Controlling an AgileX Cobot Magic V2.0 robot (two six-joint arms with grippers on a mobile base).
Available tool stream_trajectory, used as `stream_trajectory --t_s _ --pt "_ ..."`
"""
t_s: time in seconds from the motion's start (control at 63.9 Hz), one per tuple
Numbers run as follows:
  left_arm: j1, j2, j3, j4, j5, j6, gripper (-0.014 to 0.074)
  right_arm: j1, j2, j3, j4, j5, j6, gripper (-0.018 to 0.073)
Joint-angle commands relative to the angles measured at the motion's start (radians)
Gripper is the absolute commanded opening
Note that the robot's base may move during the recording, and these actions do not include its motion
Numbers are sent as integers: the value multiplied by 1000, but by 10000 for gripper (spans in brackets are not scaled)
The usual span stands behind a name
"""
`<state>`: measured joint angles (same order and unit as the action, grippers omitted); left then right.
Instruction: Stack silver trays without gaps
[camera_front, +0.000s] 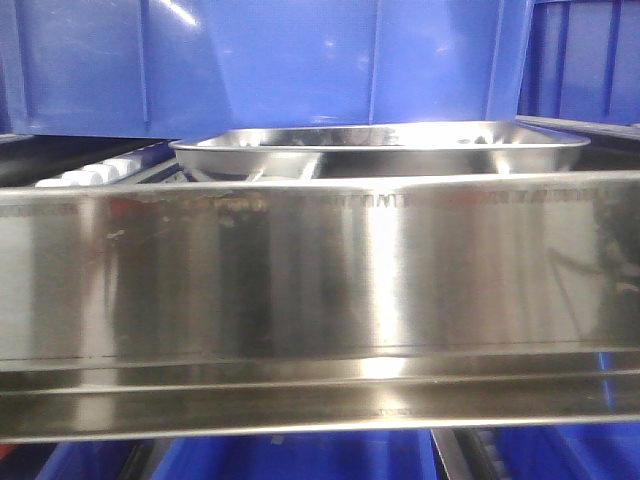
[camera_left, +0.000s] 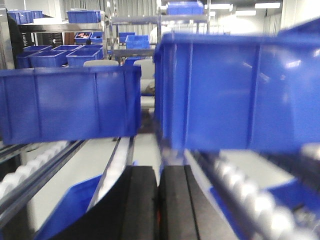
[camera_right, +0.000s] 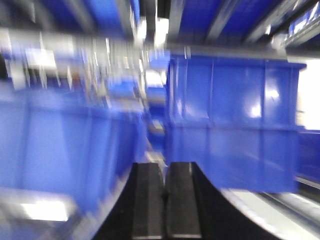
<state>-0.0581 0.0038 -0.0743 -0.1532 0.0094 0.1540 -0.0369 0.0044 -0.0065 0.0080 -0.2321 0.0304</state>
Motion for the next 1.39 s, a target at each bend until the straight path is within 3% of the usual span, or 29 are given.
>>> stream_trajectory --t_s 0.0,0.047,0.204,0.423,0.579,0.705,0.783,0.846,0.955,1.065,1.221,1.378 --pt "5 -4 -83 -107 34 -7 12 -5 -4 -46 36 17 165 -69" --pt "5 -4 -142 -130 72 -7 12 -2 -4 -93 36 96 215 -69" --pt "5 87 -282 -105 189 -7 12 -1 -1 -225 38 218 215 -69" --pt "5 247 -420 -122 304 -7 12 -1 180 -480 45 476 215 -69" --pt "5 284 -463 -227 317 -7 12 -1 336 -645 45 613 210 -69" --pt "5 284 -480 -331 326 -7 12 3 440 -746 110 654 210 -69" --pt "5 292 -513 -358 368 -7 12 36 502 -821 112 759 151 -69" --pt "5 323 -553 -323 460 18 0 68 557 -882 112 868 99 -69" --pt "5 429 -654 -258 629 37 -10 136 668 -994 117 1020 95 -74" --pt "5 568 -747 -349 707 37 -10 207 763 -1069 118 1090 97 -78" --pt "-6 719 -798 -424 729 75 -17 292 860 -1082 102 1103 154 -70" --pt "-134 798 -823 -426 633 77 -17 368 951 -1082 11 1096 242 -52"
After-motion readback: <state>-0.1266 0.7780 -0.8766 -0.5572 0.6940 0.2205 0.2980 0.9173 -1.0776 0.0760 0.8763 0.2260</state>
